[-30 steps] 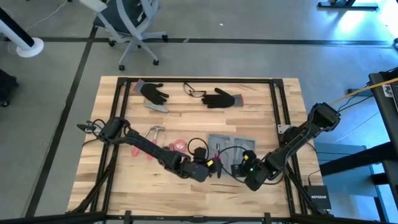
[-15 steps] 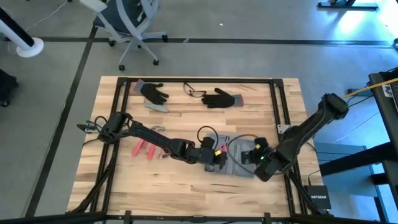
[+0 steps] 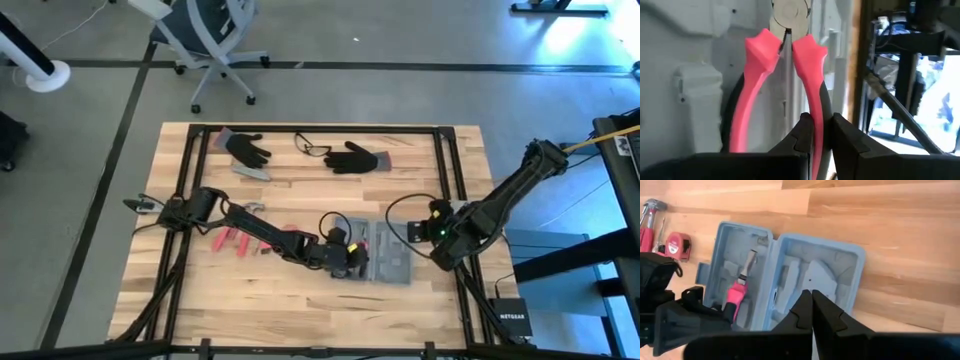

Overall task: Prefit tool cases
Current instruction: Put the orange pliers into the gray prefit tool case

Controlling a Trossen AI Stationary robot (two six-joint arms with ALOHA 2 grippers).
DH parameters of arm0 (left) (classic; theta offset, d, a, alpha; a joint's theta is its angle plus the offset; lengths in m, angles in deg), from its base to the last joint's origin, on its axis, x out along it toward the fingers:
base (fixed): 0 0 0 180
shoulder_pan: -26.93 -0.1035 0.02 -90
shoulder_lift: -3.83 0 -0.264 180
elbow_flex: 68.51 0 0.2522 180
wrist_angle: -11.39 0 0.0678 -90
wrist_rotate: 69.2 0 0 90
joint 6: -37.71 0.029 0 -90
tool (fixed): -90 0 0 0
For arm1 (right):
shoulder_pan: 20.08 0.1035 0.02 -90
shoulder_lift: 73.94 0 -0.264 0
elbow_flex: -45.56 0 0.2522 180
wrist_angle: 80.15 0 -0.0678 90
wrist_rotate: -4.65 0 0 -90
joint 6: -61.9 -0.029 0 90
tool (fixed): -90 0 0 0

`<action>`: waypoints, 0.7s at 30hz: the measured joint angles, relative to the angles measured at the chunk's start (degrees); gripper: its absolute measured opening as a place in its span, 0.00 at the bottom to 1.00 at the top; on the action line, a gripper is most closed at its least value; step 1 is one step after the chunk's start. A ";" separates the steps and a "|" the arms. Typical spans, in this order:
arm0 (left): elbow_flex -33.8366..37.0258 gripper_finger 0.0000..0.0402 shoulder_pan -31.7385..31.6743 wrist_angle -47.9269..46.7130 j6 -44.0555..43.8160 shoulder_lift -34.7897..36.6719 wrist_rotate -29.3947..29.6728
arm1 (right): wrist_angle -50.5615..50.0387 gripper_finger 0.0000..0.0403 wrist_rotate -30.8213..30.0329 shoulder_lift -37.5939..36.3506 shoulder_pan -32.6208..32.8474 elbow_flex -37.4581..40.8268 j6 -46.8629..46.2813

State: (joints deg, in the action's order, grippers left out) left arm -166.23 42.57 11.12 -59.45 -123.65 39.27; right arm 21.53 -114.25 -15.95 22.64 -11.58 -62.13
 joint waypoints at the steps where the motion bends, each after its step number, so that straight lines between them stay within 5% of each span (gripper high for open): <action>1: 0.00 0.08 -0.08 -0.09 0.09 0.00 0.32 | 0.03 0.00 0.02 0.06 0.00 0.02 0.00; 12: -0.02 0.32 -0.72 -0.98 1.31 0.07 2.06 | -0.06 0.00 -0.19 0.05 0.00 0.02 1.05; 21: 0.00 0.36 -1.16 3.28 5.71 0.96 -0.21 | -0.89 0.00 -2.11 -0.04 0.02 0.02 2.07</action>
State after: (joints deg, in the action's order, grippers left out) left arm -166.23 41.41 14.39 -53.74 -122.69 39.06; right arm 20.64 -116.36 -16.00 22.66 -11.56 -60.06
